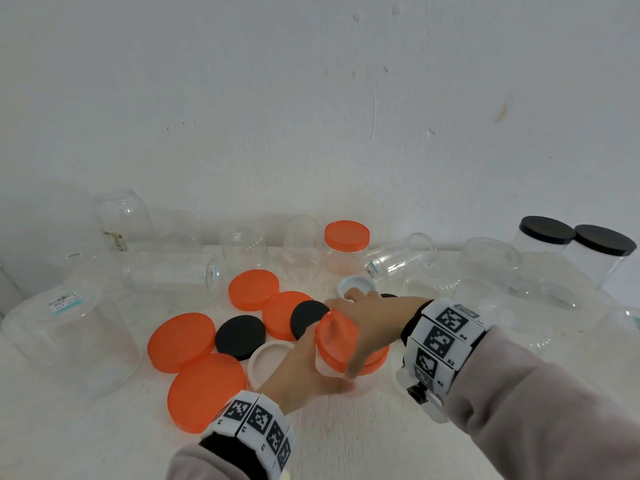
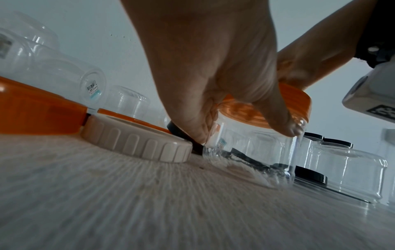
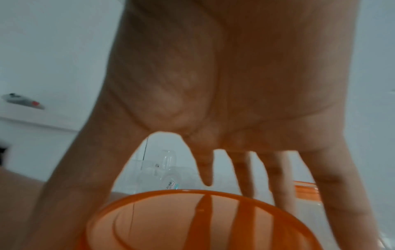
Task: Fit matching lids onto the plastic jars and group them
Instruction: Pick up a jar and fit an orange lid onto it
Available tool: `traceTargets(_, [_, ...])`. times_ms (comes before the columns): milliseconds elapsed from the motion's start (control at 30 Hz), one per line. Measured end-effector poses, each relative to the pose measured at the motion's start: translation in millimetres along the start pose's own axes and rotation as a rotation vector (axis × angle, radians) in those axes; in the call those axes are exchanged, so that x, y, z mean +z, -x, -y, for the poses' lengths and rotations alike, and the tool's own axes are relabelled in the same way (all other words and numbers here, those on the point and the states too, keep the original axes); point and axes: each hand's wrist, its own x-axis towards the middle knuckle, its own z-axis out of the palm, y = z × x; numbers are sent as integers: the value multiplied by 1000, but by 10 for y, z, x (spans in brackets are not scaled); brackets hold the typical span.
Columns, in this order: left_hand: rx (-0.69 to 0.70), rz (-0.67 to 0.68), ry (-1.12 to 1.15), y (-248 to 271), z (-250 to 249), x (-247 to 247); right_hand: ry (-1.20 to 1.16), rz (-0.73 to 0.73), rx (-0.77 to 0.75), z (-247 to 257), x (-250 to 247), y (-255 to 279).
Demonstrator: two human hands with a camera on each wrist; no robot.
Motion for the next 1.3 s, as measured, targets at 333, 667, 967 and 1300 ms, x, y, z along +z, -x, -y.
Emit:
traceTargets(333, [-1, 3, 20, -37, 63, 4, 5, -51, -50, -32, 10, -28])
traceTargets(667, [12, -18, -5, -57, 123, 23, 12, -234, -111, -127, 211, -79])
traceTargets(967, [48, -47, 51, -65, 133, 83, -326, -355, -114, -508, 145, -304])
traceTargets(1300, [57, -183, -2, -159, 289, 117, 191, -639, 90, -1005, -227, -846])
